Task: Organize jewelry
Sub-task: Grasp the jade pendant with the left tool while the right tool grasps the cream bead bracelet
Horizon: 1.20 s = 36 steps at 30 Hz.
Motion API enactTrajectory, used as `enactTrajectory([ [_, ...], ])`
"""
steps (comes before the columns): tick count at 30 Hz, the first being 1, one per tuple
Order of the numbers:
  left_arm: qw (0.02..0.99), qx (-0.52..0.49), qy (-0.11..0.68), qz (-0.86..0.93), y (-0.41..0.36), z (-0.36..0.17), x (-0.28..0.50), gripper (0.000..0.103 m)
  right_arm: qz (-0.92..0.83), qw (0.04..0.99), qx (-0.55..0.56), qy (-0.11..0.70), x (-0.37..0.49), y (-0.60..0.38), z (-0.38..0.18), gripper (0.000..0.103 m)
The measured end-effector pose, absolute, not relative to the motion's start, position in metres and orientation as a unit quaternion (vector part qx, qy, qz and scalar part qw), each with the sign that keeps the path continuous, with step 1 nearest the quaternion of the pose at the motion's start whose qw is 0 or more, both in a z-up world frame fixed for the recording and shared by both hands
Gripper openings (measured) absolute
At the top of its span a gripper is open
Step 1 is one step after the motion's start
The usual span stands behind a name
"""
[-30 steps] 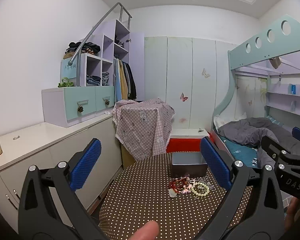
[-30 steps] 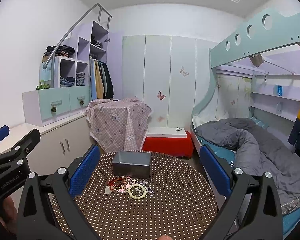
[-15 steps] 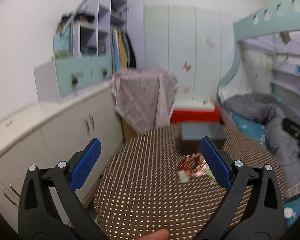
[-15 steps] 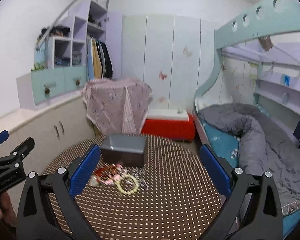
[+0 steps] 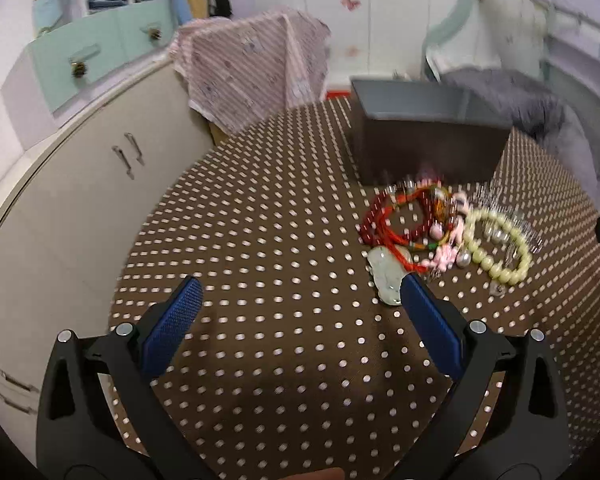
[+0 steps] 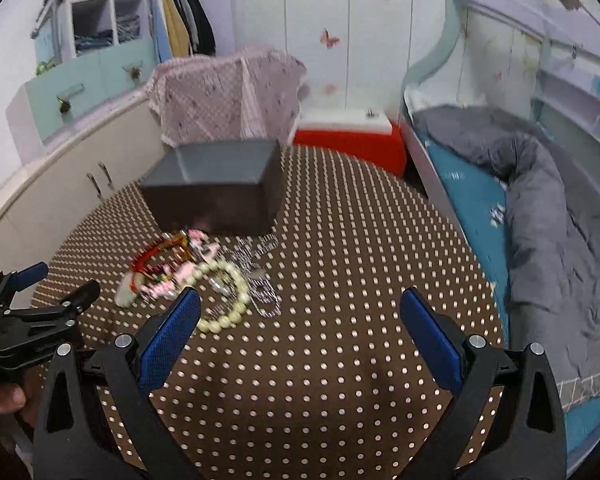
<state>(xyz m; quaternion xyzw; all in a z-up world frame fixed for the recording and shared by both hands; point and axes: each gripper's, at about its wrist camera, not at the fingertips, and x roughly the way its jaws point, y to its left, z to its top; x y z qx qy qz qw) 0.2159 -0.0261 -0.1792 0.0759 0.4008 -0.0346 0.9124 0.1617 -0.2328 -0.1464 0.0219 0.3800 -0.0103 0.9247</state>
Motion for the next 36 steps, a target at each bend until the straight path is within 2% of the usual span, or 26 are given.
enactTrajectory([
  [8,0.887,0.077,0.448,-0.085,-0.036,-0.198,0.239,0.097,-0.034,0.905,0.029,0.423,0.166,-0.234,-0.158,0.096],
  [11,0.882,0.064,0.454,-0.109,-0.034,-0.199,0.245,0.093,-0.04,0.901,0.034,0.43,0.165,-0.234,-0.158,0.096],
  [13,0.882,0.068,0.449,-0.123,-0.035,-0.197,0.249,0.087,-0.046,0.9,0.04,0.432,0.165,-0.237,-0.158,0.096],
  [16,0.883,0.072,0.442,-0.144,-0.037,-0.195,0.251,0.072,-0.052,0.899,0.049,0.432,0.166,-0.241,-0.158,0.096],
  [18,0.883,0.072,0.436,-0.155,-0.04,-0.193,0.249,0.048,-0.049,0.899,0.048,0.433,0.167,-0.242,-0.157,0.096],
  [20,0.884,0.068,0.434,-0.162,-0.044,-0.19,0.244,0.031,-0.038,0.898,0.044,0.437,0.17,-0.241,-0.159,0.096],
  [25,0.887,0.042,0.434,-0.156,-0.038,-0.191,0.227,0.028,0.015,0.897,0.028,0.44,0.181,-0.237,-0.162,0.095],
  [27,0.89,0.039,0.432,-0.141,-0.035,-0.191,0.224,0.028,0.043,0.895,0.032,0.443,0.186,-0.238,-0.165,0.09],
  [29,0.891,0.04,0.435,-0.122,-0.036,-0.189,0.215,0.028,0.072,0.888,0.036,0.452,0.191,-0.237,-0.169,0.081],
  [31,0.892,0.038,0.436,-0.116,-0.036,-0.185,0.208,0.028,0.092,0.882,0.043,0.46,0.196,-0.237,-0.174,0.06],
  [33,0.893,0.042,0.435,-0.11,-0.036,-0.183,0.202,0.028,0.103,0.877,0.058,0.466,0.198,-0.237,-0.178,0.046],
  [34,0.893,0.041,0.435,-0.109,-0.035,-0.182,0.199,0.028,0.112,0.874,0.066,0.468,0.198,-0.235,-0.178,0.042],
  [36,0.892,0.038,0.436,-0.112,-0.034,-0.18,0.198,0.028,0.122,0.872,0.07,0.469,0.198,-0.23,-0.178,0.04],
])
